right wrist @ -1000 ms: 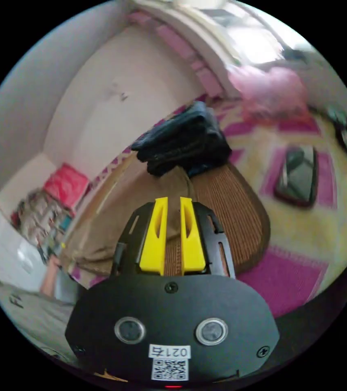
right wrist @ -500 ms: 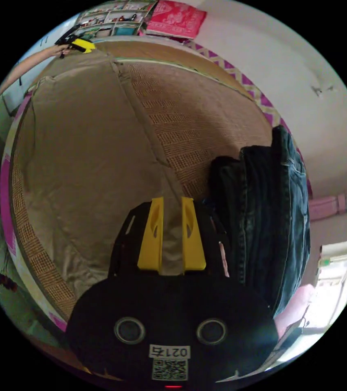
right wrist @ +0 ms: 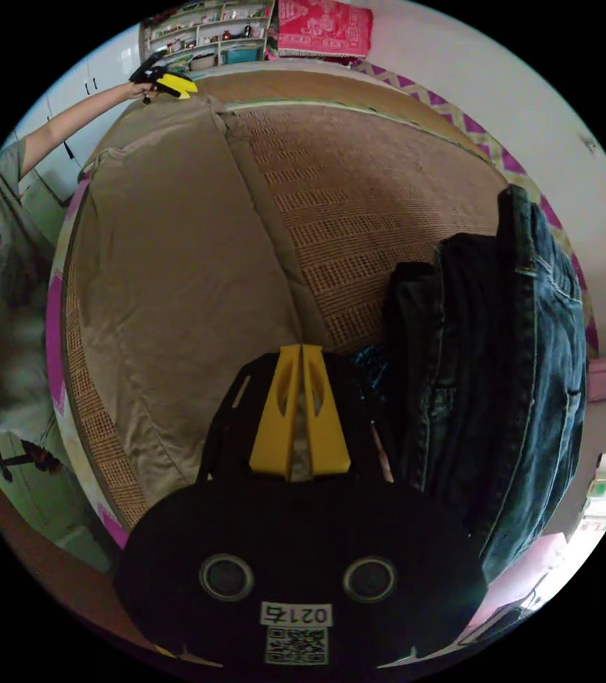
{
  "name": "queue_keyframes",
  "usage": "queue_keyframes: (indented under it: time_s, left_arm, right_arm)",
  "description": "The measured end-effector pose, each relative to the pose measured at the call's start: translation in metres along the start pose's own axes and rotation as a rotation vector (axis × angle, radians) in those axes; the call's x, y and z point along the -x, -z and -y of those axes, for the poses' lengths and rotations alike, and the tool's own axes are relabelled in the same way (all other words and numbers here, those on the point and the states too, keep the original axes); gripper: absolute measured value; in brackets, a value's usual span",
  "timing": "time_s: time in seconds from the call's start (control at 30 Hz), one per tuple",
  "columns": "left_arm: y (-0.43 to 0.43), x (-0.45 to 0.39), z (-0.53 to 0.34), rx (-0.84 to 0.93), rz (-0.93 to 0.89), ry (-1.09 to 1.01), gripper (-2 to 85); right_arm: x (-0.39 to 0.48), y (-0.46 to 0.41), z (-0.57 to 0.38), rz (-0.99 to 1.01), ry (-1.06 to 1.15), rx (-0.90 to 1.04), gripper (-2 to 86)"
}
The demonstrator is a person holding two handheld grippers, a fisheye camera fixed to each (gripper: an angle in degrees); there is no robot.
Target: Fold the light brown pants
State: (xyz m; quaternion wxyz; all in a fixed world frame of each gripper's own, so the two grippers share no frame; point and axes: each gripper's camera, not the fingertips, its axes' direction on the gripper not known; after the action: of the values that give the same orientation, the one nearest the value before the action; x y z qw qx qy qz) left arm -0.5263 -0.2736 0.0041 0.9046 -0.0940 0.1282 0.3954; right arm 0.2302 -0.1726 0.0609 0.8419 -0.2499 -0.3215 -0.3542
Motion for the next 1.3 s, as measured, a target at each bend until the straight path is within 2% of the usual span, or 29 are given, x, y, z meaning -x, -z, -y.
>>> queue_keyframes:
  time_s: [0.1,0.2,0.37,0.47,0.6,0.73,0.87,1.0,1.13,1.3]
  left_arm:
    - [-0.013,0.011,-0.001,0.040,-0.075,-0.004,6.4]
    - [-0.014,0.018,-0.005,0.052,-0.108,-0.021,0.0]
    - [0.040,0.023,-0.031,-0.155,-0.097,-0.018,-0.9]
    - [0.093,0.006,-0.062,-0.258,-0.091,-0.078,-0.9]
    - [0.169,-0.037,-0.130,-0.359,-0.080,-0.159,-1.0]
    - [0.209,-0.084,-0.216,-0.366,-0.082,-0.152,-1.0]
    - [0.204,-0.110,-0.288,-0.378,-0.170,-0.054,-1.0]
    - [0.152,-0.122,-0.346,-0.325,-0.261,0.130,-1.0]
    - [0.113,-0.111,-0.385,-0.378,-0.327,0.296,-1.0]
    - [0.114,-0.102,-0.403,-0.398,-0.388,0.349,-0.9]
  right_arm:
    - [0.007,0.009,-0.012,-0.005,-0.020,-0.037,-1.0]
    - [0.016,0.013,-0.019,-0.021,-0.025,-0.038,-1.0]
    - [0.031,0.045,-0.037,-0.022,-0.034,-0.092,-1.0]
    - [0.054,0.099,-0.069,-0.001,-0.021,-0.222,-1.0]
    - [0.126,0.184,-0.131,0.012,0.049,-0.398,-1.0]
    - [0.230,0.229,-0.190,-0.012,0.122,-0.403,-1.0]
    - [0.298,0.218,-0.230,0.039,0.077,-0.360,-1.0]
    - [0.342,0.166,-0.261,0.147,-0.022,-0.332,-1.0]
    - [0.353,0.113,-0.267,0.200,-0.133,-0.290,-0.9]
    - [0.353,0.099,-0.265,0.188,-0.207,-0.224,-0.5]
